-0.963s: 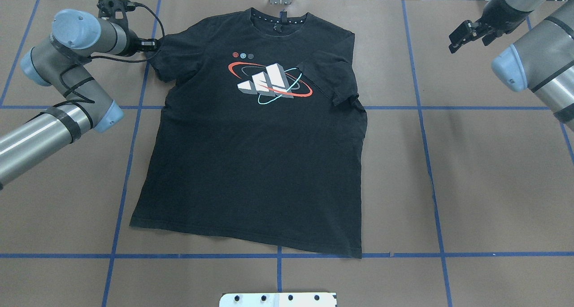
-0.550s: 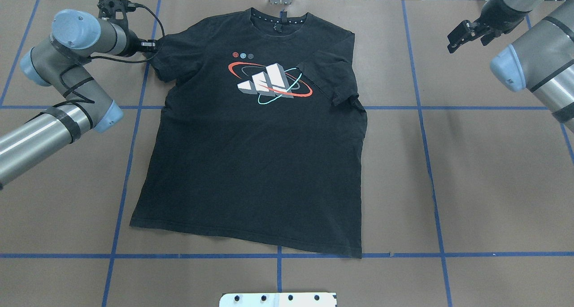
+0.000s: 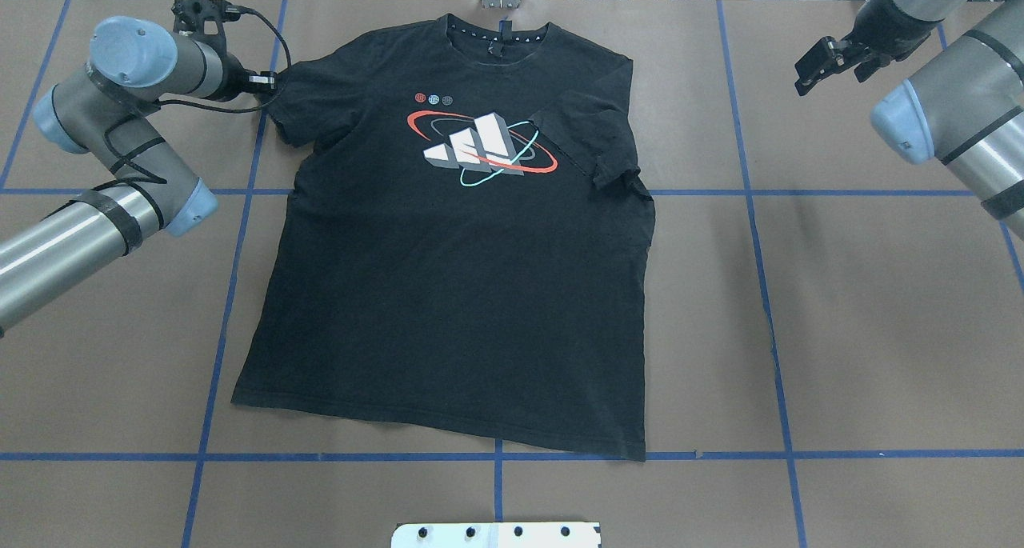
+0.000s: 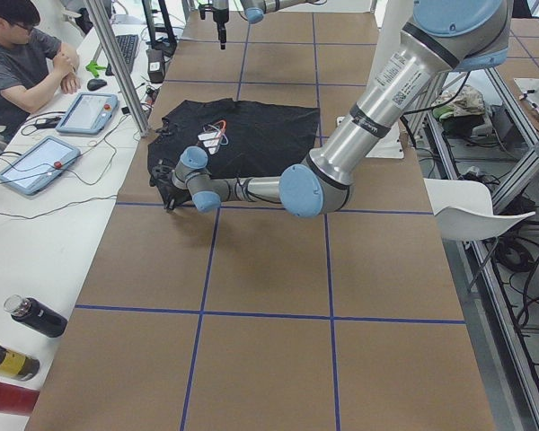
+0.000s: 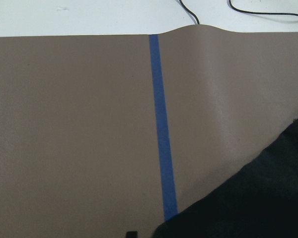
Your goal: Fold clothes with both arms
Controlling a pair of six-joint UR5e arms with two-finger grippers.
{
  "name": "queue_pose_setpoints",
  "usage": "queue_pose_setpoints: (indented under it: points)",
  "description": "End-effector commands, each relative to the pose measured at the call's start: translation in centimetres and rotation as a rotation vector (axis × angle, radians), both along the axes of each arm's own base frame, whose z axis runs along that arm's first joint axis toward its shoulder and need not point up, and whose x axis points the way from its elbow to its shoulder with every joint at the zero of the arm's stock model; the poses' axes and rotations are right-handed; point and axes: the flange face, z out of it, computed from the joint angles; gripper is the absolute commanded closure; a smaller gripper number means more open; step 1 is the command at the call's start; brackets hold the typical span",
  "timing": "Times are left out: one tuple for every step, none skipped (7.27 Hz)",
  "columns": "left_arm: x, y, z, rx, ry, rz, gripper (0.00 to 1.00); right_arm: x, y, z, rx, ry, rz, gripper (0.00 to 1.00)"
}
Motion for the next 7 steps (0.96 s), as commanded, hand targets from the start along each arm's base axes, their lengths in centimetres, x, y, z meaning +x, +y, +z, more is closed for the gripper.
queue_pose_setpoints:
  points:
    - [-0.1,-0.1,-0.4,0.005,0.006,0.001,1.0,0.0,0.0,-0.2,-0.001,-0.002,0.003,0.0]
    - [-0.2,-0.1,-0.7,0.008,0.012,0.001,1.0,0.0,0.0,-0.2,-0.001,-0.002,0.003,0.0]
    - [-0.6,-0.1,-1.5,0.008,0.039,0.02,1.0,-0.1,-0.1,-0.3,0.001,-0.003,0.003,0.0]
    - [-1.3,-0.3,-3.5,0.022,0.074,0.02,1.0,-0.2,-0.1,-0.5,0.003,-0.004,0.003,0.0]
    - [-1.3,-0.2,-4.9,0.017,0.099,0.009,1.0,-0.4,0.0,-0.5,-0.01,-0.007,0.01,0.0]
    - [-0.9,-0.2,-6.7,-0.023,0.108,-0.008,1.0,-0.6,0.0,-0.5,-0.013,-0.007,0.011,0.0]
    - [-0.5,-0.4,-9.8,-0.069,0.121,-0.033,1.0,-0.7,0.1,-0.7,-0.009,-0.01,0.01,0.0]
